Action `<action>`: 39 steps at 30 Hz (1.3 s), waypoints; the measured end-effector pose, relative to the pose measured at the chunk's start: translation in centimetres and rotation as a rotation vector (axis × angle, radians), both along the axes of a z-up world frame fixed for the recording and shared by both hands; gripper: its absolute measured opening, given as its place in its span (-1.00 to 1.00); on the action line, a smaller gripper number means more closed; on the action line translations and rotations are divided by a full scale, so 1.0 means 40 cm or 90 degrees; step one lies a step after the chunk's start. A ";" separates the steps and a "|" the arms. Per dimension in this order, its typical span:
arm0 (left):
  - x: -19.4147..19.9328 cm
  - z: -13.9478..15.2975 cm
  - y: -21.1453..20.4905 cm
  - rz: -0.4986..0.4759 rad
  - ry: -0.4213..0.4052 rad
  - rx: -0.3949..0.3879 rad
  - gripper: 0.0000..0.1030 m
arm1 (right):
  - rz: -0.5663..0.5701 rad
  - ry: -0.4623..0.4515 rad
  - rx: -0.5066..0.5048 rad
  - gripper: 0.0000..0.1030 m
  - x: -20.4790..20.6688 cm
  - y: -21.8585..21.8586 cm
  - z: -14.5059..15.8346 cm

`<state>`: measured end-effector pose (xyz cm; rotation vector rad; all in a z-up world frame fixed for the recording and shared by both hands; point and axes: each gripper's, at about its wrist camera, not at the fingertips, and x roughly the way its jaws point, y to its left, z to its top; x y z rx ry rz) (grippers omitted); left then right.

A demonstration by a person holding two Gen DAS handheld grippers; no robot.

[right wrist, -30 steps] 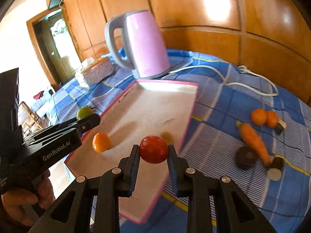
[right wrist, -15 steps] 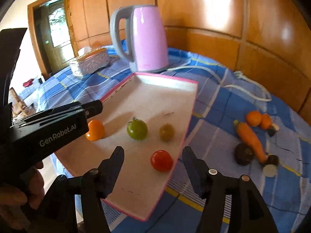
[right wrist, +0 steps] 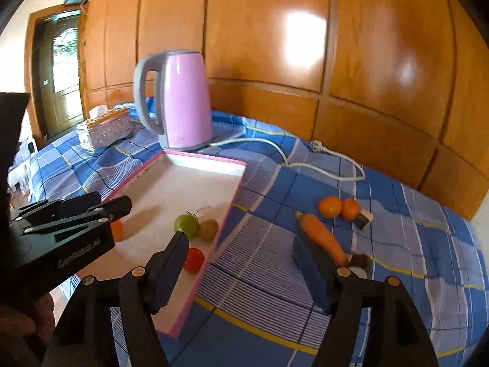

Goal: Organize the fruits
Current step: 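Carry tomato and lime over the tray and release both inside it, then grasp the dark cut cylinder with the right tool while the left tool grasps the dark round slice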

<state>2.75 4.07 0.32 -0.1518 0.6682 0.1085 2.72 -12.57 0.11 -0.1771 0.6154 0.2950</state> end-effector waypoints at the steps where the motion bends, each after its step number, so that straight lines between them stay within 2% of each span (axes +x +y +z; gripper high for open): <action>1: -0.001 0.001 -0.006 -0.004 -0.001 0.002 -0.14 | -0.003 0.007 0.005 0.40 0.001 -0.009 -0.002; 8: -0.009 0.000 -0.049 -0.042 -0.003 0.011 -0.06 | -0.038 0.033 0.030 0.40 0.000 -0.061 -0.018; 13: -0.015 -0.004 -0.084 -0.071 0.000 0.019 -0.02 | -0.089 0.063 0.056 0.39 0.014 -0.120 -0.036; 17: -0.017 -0.010 -0.119 -0.096 0.006 0.028 -0.02 | -0.109 0.089 0.066 0.23 0.026 -0.158 -0.054; 22: -0.019 -0.015 -0.156 -0.122 0.011 0.038 0.03 | -0.135 0.115 0.086 0.23 0.039 -0.212 -0.073; 33: -0.018 -0.037 -0.217 -0.183 0.035 0.031 0.04 | -0.202 0.124 0.100 0.23 0.047 -0.323 -0.098; 39: -0.010 -0.046 -0.252 -0.216 0.048 0.027 0.03 | -0.208 0.136 0.105 0.23 0.060 -0.351 -0.121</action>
